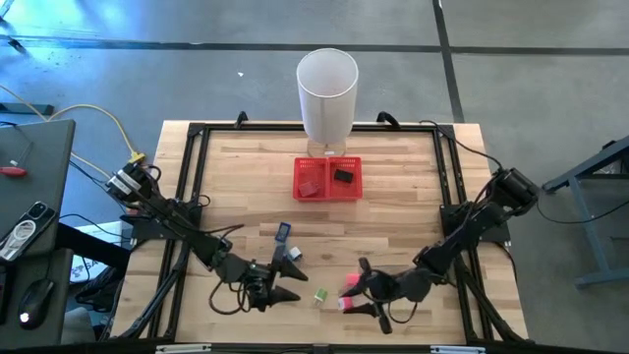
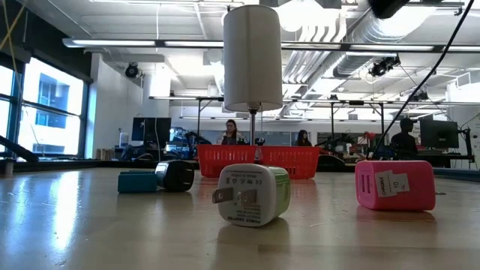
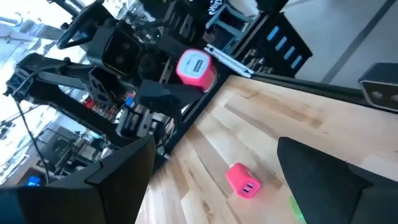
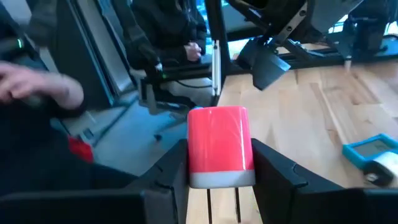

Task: Pick & Place Office items
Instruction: Put the white pink charger adapter into the left red bin

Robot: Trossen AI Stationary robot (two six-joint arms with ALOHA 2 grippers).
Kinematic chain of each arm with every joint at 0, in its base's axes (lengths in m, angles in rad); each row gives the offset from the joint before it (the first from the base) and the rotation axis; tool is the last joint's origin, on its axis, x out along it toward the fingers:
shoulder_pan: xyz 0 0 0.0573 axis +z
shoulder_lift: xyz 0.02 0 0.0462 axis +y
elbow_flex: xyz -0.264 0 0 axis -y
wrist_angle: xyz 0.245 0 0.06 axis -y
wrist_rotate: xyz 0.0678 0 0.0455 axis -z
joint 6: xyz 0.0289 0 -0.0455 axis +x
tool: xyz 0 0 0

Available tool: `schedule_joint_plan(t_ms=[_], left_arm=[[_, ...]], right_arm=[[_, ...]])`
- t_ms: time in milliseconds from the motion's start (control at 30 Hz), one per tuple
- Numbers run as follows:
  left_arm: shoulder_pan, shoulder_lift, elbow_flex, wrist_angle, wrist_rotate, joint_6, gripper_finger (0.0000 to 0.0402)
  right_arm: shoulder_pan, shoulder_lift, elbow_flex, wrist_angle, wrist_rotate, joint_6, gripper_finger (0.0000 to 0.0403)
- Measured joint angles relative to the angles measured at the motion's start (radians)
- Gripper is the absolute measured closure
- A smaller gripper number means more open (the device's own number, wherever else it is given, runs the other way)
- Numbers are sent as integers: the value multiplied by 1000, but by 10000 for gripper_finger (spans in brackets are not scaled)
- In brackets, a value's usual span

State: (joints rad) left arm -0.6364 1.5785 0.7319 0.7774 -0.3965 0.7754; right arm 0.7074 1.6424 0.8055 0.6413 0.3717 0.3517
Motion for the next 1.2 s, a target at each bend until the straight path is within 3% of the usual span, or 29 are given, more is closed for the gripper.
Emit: schedule_joint_plan(t_ms=[367, 600, 833, 1000, 1200], left_arm=[[34, 42, 0, 55, -6, -13, 70], [56, 42, 0, 59, 85, -80, 70], [81, 42, 0, 54, 86, -87, 70], [96, 42, 0, 52, 97, -92, 70], [143, 42, 0, 50, 179, -131, 70]], right_arm=[[-121, 71, 0, 48, -118, 184, 282], [-168, 74, 0, 54, -149, 256, 282], [-227, 74, 0, 52, -187, 379, 282], [-241, 80, 0, 60, -217, 397, 282], [-256, 82, 0, 70, -242, 411, 282]])
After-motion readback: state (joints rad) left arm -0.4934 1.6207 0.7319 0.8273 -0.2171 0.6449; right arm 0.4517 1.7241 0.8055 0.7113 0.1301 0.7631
